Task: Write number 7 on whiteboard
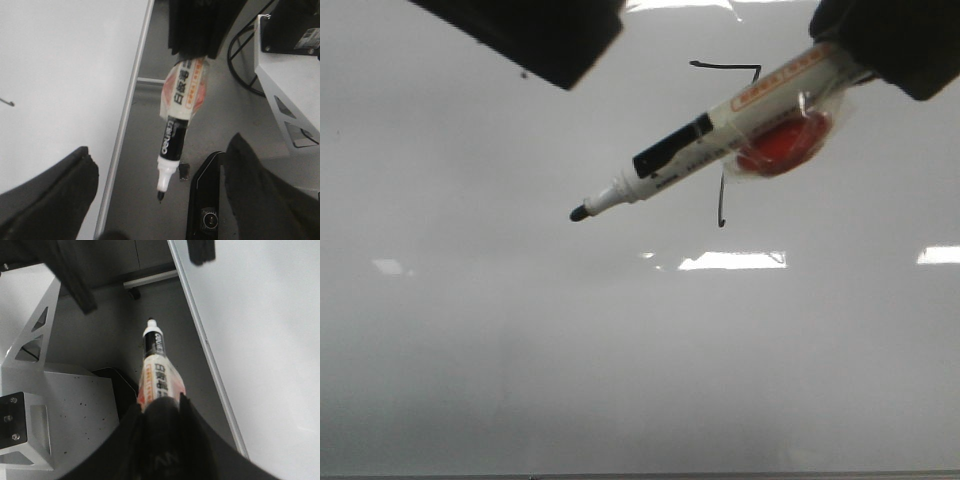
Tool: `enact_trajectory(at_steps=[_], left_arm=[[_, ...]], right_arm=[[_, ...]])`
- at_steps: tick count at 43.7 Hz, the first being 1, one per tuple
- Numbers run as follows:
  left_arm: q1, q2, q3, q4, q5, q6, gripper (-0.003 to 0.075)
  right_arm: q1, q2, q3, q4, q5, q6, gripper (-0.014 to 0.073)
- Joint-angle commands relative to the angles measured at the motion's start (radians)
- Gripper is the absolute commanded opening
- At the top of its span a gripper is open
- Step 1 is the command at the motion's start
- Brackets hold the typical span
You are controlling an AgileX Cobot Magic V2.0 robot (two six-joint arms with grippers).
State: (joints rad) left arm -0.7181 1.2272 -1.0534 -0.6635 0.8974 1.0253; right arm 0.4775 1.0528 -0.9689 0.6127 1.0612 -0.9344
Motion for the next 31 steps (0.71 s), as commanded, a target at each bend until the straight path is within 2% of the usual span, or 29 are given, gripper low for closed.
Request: enact_trajectory(at_steps=[1,16,19,26,31], left_arm=[[-0.024,0.016,-0.044,-0.082,-0.041,0.033,0.0514],[-0.062,0.114,-0.054,-0.084,-0.058,0.048,0.0504],[-0.062,0.114,-0.054,-0.082,-0.058,0.048,0.0454],[-0.062,0.114,-0.054,-0.063,-0.058,0.048,0.0249],[-0.062,0.114,-0.054,-0.049,-0.056,0.048,0.0138]], right_arm=[[0.002,-0.018,-0.032,0.064,-0.049,-0.015,-0.0060],[0.002,-0.018,-0.032,0.064,-0.084,-0.015,-0.0060],[0.002,-0.018,-0.032,0.064,-0.084,-0.015,-0.0060],[0.002,-0.018,-0.032,0.065,-0.083,-0.015,-0.0060],[0.002,-0.018,-0.032,0.065,-0.088,-0.015,-0.0059]])
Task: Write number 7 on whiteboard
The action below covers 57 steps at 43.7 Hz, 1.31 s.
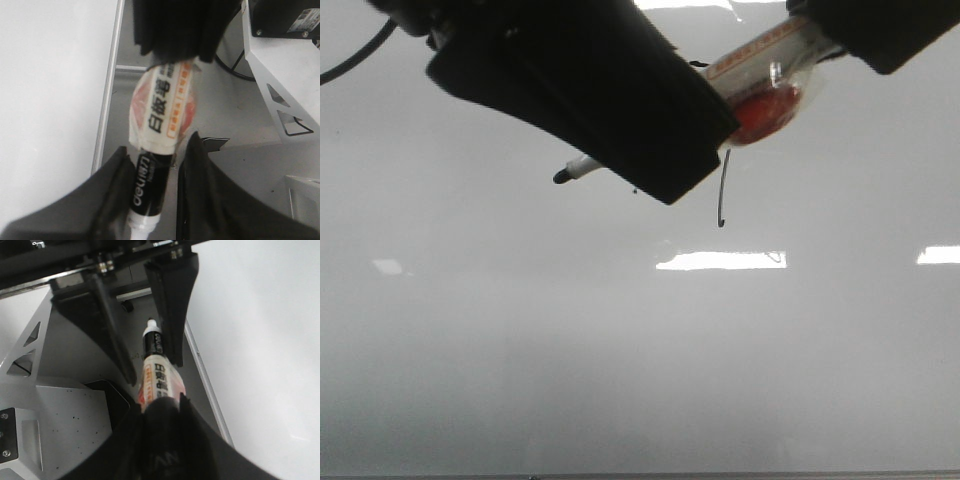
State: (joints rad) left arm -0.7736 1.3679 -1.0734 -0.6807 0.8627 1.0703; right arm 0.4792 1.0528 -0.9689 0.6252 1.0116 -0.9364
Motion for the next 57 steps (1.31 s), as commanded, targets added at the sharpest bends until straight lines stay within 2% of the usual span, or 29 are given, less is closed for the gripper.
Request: enact_trajectory(at_steps=[1,3,6,15,18,26,32,38,42,50,57], left_arm=[[-0.007,-0.027,-0.034,-0.030,-0.022,0.003,0.0117],[-0.007,-0.027,-0.034,-0.027,-0.022,0.003,0.0090],[-0.007,-0.027,-0.034,-0.023,-0.022,0.003,0.0057],[-0.007,-0.027,-0.034,0.040,-0.022,-0.026,0.0042],[-0.002,-0.029,-0.043,0.136,-0.022,-0.118,0.0042],[0.043,-0.037,-0.068,0.431,-0.007,-0.443,0.0042],[0.110,-0.046,-0.083,0.628,0.028,-0.687,0.0042],[0.223,-0.083,-0.083,0.731,0.033,-0.895,0.0042],[0.307,-0.129,-0.079,0.740,0.010,-0.946,0.0042],[0.467,-0.255,0.015,0.740,-0.162,-1.004,0.0042],[0.613,-0.318,0.172,0.734,-0.436,-1.107,0.0042]], right_arm=[[0.001,-0.018,-0.032,0.052,-0.041,-0.013,-0.0054],[0.001,-0.018,-0.032,0.052,-0.046,-0.013,-0.0036],[0.001,-0.018,-0.032,0.052,-0.048,-0.013,0.0050],[-0.011,-0.018,-0.032,0.030,-0.044,-0.012,0.0496],[-0.035,-0.019,-0.041,-0.007,-0.041,0.030,0.0573],[-0.157,-0.037,-0.058,-0.116,-0.040,0.208,0.0580],[-0.236,-0.040,-0.058,-0.121,-0.026,0.228,0.0580],[-0.250,-0.040,-0.058,-0.121,-0.030,0.228,0.0580],[-0.250,-0.040,-0.058,-0.121,-0.030,0.228,0.0580],[-0.250,-0.040,-0.058,-0.121,-0.033,0.228,0.0580],[-0.250,-0.040,-0.058,-0.121,-0.036,0.228,0.0580]])
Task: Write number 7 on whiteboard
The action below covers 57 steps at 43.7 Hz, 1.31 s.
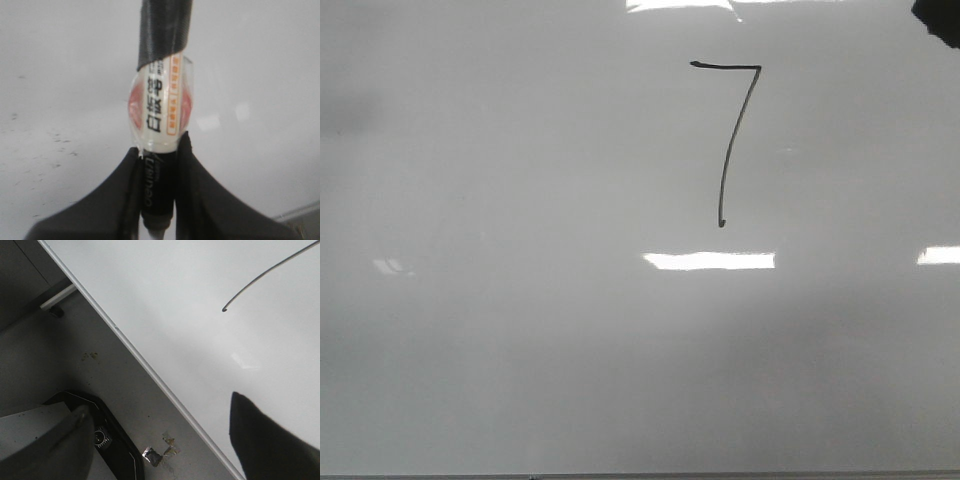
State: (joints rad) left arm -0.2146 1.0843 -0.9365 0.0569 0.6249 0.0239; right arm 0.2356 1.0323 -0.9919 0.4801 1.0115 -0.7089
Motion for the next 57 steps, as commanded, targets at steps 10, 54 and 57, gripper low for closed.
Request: enact_trajectory(at_steps=[10,54,57], left_arm=[[0.135,0.030,0.182,-0.049,-0.485,-0.081,0.0042],[0.155,0.287,0.168,-0.098,-0.640,-0.081,0.0356],[0.155,0.287,0.166,-0.098,-0.640,-0.081,0.0356]], right_arm=[[-0.006,-0.018,-0.035,0.026,-0.043,0.001,0.0580],[-0.006,-0.018,-0.007,0.027,-0.047,0.001,0.0580],[-0.006,-0.018,-0.007,0.027,-0.047,0.001,0.0580]])
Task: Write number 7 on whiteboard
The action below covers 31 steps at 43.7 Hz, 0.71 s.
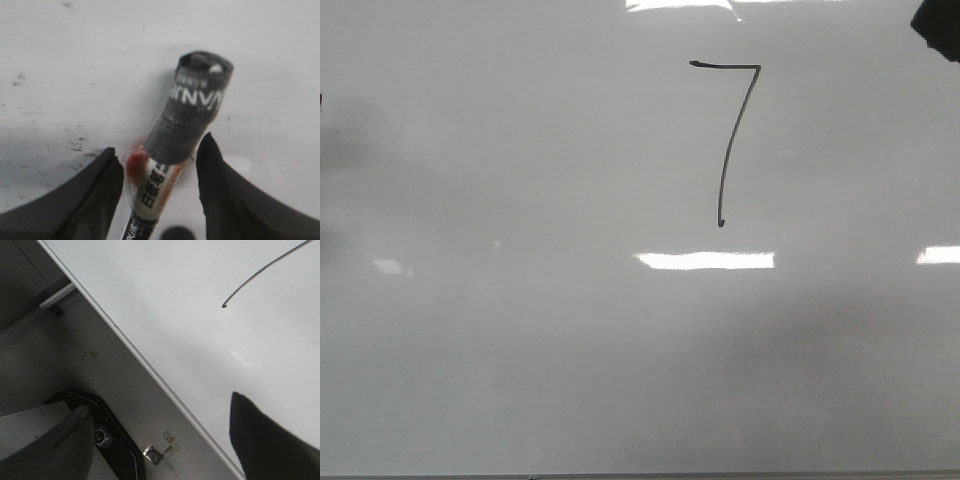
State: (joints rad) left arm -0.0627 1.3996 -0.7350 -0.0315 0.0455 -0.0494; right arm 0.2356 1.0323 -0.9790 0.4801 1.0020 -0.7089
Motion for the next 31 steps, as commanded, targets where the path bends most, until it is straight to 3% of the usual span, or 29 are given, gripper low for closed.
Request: enact_trajectory(at_steps=[1,11,26,31], left_arm=[[0.003,-0.028,-0.036,-0.010,-0.060,-0.007,0.0356],[0.003,-0.028,-0.059,-0.001,-0.046,-0.007,0.0356],[0.003,-0.028,-0.208,0.089,0.191,-0.005,0.0356],[0.003,-0.043,-0.271,0.123,0.308,-0.005,0.0356]], right_arm=[[-0.006,-0.018,-0.020,0.027,-0.038,0.001,0.0580],[-0.006,-0.018,-0.020,0.027,-0.030,0.001,0.0580],[-0.006,-0.038,-0.042,0.027,0.002,0.008,0.0580],[-0.006,-0.092,-0.076,0.011,0.044,0.064,0.0580]])
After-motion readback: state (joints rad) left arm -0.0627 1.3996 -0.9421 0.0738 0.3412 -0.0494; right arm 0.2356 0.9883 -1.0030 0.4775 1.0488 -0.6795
